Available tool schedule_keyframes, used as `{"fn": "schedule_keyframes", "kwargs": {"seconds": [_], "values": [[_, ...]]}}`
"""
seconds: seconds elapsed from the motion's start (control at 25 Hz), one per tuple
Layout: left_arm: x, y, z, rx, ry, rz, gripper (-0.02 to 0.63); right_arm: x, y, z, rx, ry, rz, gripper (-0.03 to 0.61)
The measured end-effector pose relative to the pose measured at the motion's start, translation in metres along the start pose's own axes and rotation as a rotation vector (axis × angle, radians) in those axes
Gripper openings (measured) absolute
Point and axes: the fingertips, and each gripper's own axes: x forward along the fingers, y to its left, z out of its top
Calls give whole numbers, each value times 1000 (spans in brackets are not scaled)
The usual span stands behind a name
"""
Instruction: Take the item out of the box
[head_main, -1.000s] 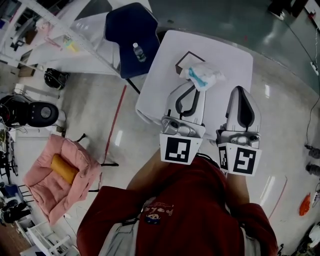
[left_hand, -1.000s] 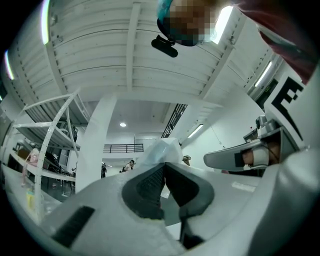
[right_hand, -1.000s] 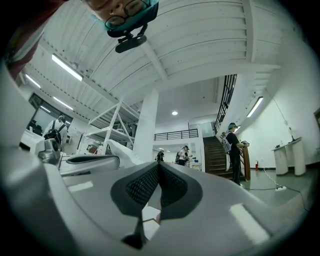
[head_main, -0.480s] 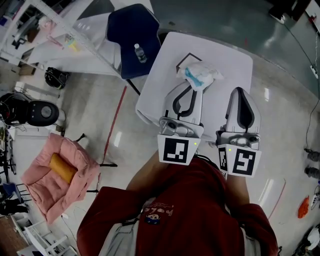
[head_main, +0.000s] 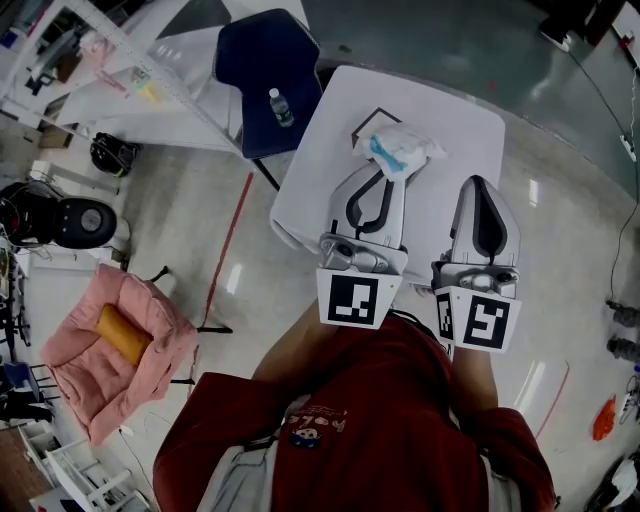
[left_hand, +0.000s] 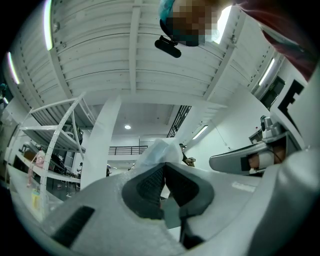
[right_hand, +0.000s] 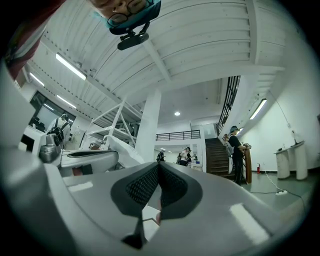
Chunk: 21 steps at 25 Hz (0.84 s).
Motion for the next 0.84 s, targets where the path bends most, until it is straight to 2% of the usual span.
{"fn": "schedule_keyframes", "kwargs": {"seconds": [0.84], "values": [[20, -6, -23, -15, 27, -6, 5, 10, -19, -18, 14, 25, -15, 0]]}}
